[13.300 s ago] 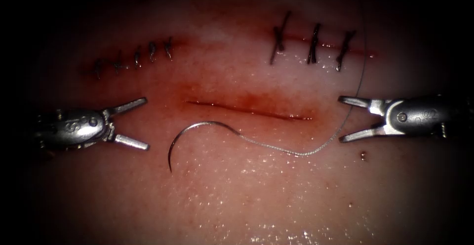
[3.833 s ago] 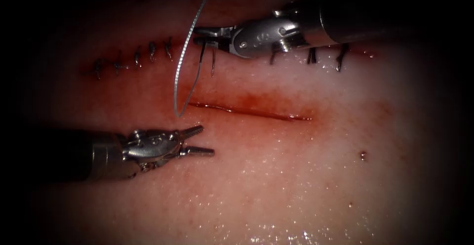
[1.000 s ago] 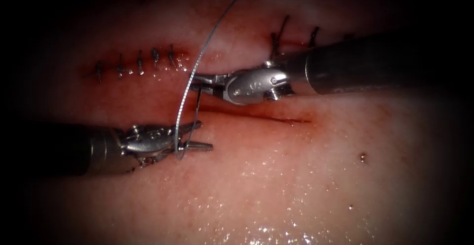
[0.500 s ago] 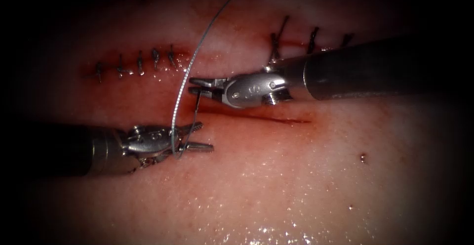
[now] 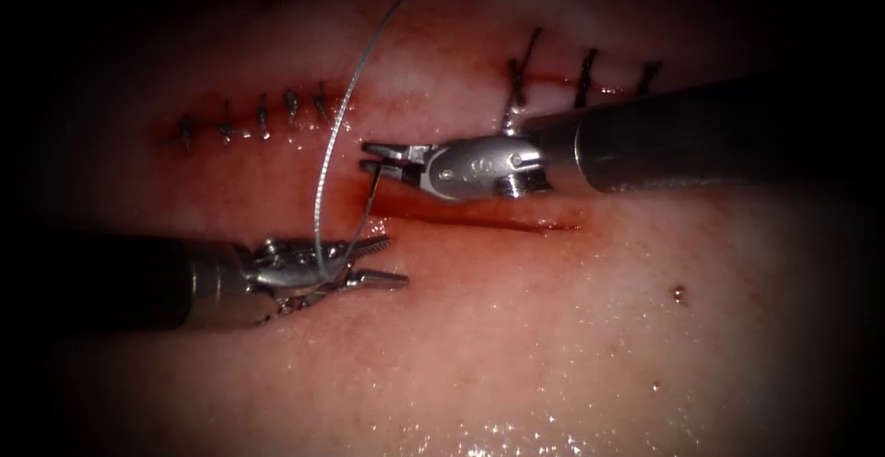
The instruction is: Wound Closure
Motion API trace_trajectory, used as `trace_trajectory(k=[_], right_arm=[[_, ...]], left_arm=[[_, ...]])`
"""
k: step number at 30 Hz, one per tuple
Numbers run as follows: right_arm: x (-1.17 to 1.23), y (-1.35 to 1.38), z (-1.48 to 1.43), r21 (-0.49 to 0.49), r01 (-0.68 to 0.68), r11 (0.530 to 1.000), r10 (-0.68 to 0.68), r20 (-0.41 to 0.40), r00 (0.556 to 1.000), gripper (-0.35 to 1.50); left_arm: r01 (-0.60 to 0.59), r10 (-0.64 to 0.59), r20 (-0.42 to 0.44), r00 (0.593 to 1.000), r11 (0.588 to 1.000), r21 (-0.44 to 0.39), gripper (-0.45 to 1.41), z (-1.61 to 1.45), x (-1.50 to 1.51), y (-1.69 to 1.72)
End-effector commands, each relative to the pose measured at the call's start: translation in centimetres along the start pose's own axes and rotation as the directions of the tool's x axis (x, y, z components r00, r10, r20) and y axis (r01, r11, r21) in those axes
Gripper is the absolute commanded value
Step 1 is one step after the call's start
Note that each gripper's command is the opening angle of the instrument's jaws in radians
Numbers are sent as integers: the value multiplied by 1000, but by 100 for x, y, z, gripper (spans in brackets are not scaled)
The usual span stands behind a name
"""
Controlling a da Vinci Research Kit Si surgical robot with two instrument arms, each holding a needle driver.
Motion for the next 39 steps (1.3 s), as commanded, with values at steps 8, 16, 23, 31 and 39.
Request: trace_trajectory(k=[8,16,23,31,39], right_arm=[[11,25,7,-36,-132,991,132,8,991,-35],[11,52,9,-88,-411,907,416,43,909,-35],[9,63,13,-109,-578,808,586,53,809,-35],[5,76,14,-129,-677,724,686,36,727,-35],[8,84,11,-166,-676,718,686,9,727,-35]], left_arm=[[16,-13,81,997,999,-43,59,25,-32,0],[6,0,101,995,998,-59,59,24,-36,1],[1,6,108,994,998,-66,59,24,-36,2],[3,6,112,994,997,-77,59,25,-37,4],[4,6,119,993,997,-82,59,25,-37,5]])
